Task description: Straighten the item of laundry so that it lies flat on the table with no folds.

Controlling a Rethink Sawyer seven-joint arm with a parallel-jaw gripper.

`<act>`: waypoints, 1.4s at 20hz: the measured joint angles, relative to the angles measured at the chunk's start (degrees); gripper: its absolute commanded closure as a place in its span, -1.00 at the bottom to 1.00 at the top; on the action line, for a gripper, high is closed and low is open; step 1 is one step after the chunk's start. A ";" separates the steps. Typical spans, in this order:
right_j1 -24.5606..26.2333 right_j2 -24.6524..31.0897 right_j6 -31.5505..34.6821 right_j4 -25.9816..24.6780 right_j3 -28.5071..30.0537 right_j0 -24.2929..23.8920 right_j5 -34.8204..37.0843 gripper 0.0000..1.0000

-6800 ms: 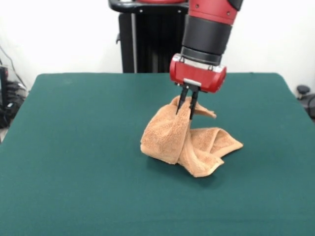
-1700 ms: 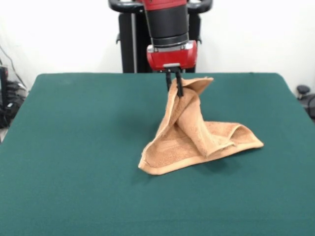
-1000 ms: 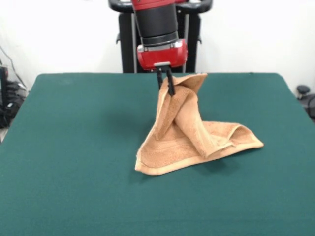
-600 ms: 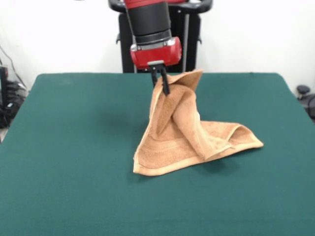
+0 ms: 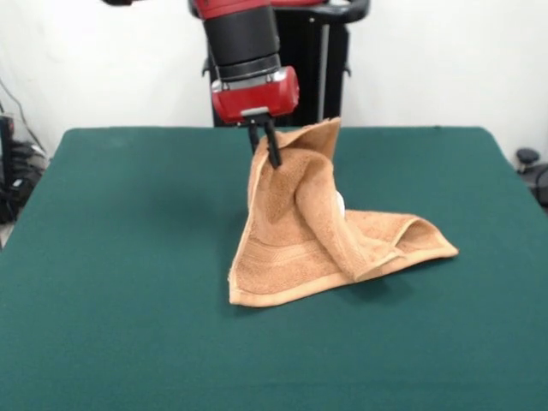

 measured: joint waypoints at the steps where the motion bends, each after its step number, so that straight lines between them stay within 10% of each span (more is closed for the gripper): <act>1: 0.17 0.07 0.00 -0.11 -0.01 -0.17 0.00 1.00; 28: 8.85 8.22 -0.01 -5.86 -0.04 -14.54 7.24 1.00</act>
